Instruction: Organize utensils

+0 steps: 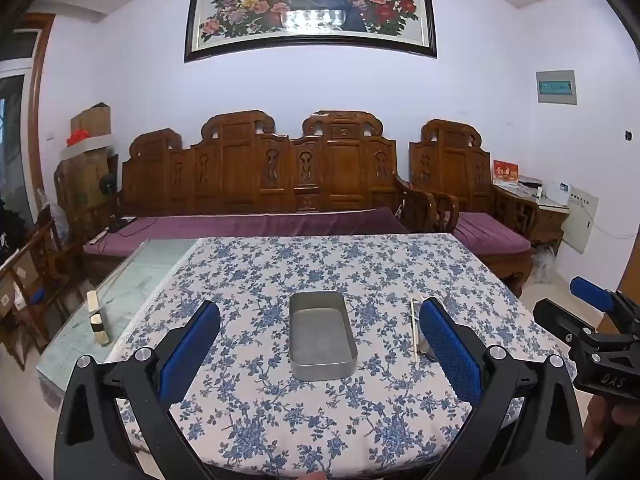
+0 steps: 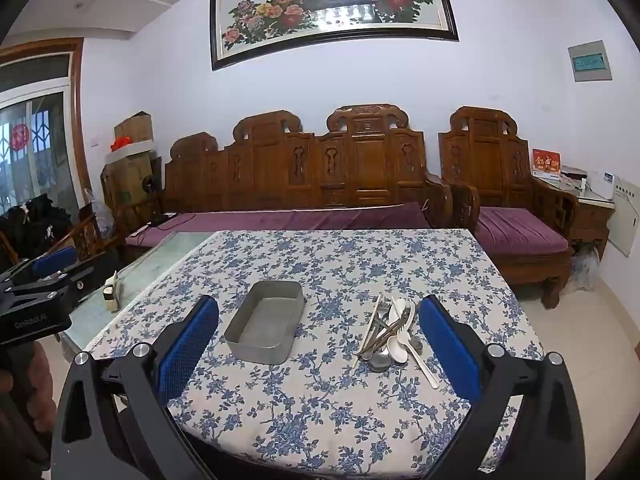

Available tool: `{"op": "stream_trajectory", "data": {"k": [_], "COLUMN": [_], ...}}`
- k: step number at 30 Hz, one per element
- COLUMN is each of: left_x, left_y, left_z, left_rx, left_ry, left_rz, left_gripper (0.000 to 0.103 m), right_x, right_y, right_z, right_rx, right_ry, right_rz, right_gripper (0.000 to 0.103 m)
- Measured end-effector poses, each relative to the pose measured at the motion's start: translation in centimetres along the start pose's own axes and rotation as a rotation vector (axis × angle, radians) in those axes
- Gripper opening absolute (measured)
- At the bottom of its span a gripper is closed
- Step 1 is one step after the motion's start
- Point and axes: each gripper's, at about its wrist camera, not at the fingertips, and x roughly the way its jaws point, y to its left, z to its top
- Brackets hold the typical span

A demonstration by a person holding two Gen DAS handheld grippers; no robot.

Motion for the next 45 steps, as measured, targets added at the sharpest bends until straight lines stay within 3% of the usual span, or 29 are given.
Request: {"op": "stream_trajectory", "data": {"k": [45], "left_x": [-0.02], "left_y": [-0.72], "left_z": [0.41], "left_rx": [0.012], "left_ry": [0.013], "left_rz": [-0.018], "left_gripper": [0.097], "right_x": [-0.35], "right_y": [-0.04], "right_z": [0.12], "right_rx": [0.006], "right_ry": [-0.005], "right_rz": [0.001], "right_gripper": [0.101]}}
